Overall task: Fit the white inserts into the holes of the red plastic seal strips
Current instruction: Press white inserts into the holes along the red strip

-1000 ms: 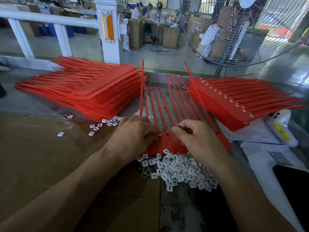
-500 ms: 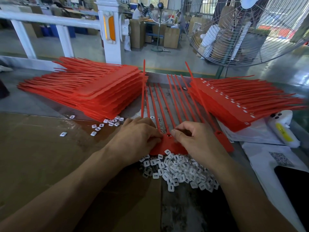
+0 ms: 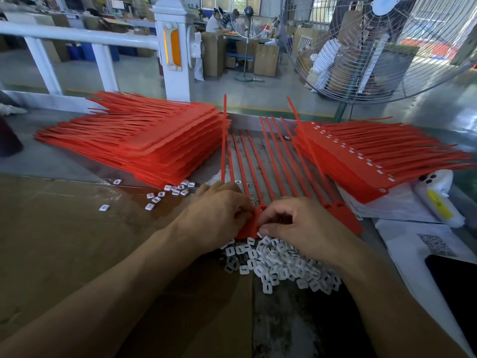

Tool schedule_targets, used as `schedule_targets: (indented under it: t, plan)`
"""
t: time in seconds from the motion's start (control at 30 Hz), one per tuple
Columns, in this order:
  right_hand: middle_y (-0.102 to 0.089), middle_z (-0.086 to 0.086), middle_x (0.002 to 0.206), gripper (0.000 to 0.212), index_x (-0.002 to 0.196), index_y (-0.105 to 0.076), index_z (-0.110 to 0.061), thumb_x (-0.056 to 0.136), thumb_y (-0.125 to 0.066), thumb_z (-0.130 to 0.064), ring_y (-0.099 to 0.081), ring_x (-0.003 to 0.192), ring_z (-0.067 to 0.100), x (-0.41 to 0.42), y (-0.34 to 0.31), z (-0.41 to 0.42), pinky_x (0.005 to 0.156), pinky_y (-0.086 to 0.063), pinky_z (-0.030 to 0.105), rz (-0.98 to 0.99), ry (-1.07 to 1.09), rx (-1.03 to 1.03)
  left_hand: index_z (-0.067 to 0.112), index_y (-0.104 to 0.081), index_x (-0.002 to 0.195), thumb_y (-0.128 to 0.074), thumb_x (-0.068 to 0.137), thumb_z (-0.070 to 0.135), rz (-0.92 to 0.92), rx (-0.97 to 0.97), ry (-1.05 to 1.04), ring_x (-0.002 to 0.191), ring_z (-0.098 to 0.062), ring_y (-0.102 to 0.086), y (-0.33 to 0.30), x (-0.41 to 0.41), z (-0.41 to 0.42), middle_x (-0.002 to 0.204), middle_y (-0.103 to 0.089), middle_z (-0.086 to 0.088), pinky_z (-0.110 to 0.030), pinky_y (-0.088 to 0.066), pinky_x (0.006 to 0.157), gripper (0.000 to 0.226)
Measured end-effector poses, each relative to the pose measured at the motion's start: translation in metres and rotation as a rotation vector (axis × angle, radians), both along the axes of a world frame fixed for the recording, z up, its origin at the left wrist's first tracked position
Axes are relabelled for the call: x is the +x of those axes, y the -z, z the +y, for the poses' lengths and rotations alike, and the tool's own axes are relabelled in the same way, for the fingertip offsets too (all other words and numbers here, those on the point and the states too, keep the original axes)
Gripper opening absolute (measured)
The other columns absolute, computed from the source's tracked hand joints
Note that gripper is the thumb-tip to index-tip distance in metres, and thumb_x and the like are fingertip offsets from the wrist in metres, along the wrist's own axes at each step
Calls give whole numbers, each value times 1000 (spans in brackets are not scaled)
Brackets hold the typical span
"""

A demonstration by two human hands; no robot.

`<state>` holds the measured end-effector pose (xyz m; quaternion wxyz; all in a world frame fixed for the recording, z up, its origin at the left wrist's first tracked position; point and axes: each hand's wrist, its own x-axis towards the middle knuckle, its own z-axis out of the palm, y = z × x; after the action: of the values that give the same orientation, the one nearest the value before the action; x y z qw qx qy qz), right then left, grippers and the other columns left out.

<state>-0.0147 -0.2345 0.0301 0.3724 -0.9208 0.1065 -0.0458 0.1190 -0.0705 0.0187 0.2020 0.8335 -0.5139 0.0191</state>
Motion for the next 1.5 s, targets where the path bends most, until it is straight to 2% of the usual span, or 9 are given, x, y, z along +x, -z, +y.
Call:
schedule_targets:
  t: [0.27,0.47,0.63,0.7,0.83,1.13,1.23,1.37,1.5]
  plan:
    - [-65,-19,90,8,86,-74,-35,89,-79,-31,-62,85,-4,0,0,6,69,-44,13,-38,-19,-133,36,-66,114,-47,99,42,-106,12,-6,115,-12,-48,3,-4,0,116,-57,13,-38,-35,103,26]
    - [-67,-18,92,5,87,-74,-37,90,-77,-38,-64,83,-1,-1,1,3,69,-46,18,-19,-13,-74,36,-67,116,-52,99,41,-35,-56,-4,113,-11,-48,9,-1,4,116,-58,14,-41,-39,103,23]
    - [-63,-27,95,10,84,-72,-37,86,-82,-36,-63,82,-6,-1,2,4,64,-45,9,-16,-25,-108,34,-68,116,-59,97,38,18,-78,19,112,-11,-48,9,2,6,117,-59,12,-41,-41,101,22]
    - [-65,-26,92,12,83,-71,-37,86,-82,-37,-63,79,-3,0,3,4,62,-46,14,-14,-19,-111,34,-67,117,-58,97,39,13,-76,18,113,-11,-48,9,2,6,118,-59,12,-42,-42,101,23]
    - [-71,-14,81,9,87,-70,-37,89,-78,-39,-67,67,13,-2,3,2,63,-56,38,18,16,-2,35,-66,120,-57,97,42,23,-68,17,114,-10,-48,9,4,6,120,-58,13,-43,-43,101,25]
    - [-75,-14,81,10,87,-74,-32,90,-79,-24,-67,70,-2,15,-11,-13,74,-50,25,-76,191,127,37,-65,120,-59,97,42,39,-89,40,112,-8,-47,11,7,7,118,-58,16,-40,-43,100,25]
    - [-75,-18,83,9,92,-75,-29,91,-78,-20,-68,75,-6,23,-6,-12,75,-50,22,-84,220,93,36,-66,120,-59,97,42,44,-100,45,111,-8,-47,12,7,9,116,-58,16,-38,-42,100,25]
    - [-73,-20,86,16,97,-75,-32,93,-76,-17,-69,77,-6,25,9,-7,59,-51,11,-129,235,68,36,-65,120,-59,97,41,38,-111,43,111,-7,-46,12,8,8,117,-57,16,-30,-39,98,25]
    - [-73,-20,87,16,102,-77,-30,94,-76,-17,-67,84,-8,25,15,-7,65,-51,7,-157,208,-4,36,-65,121,-59,97,40,41,-110,38,110,-6,-46,13,8,8,114,-57,16,-27,-37,96,25]
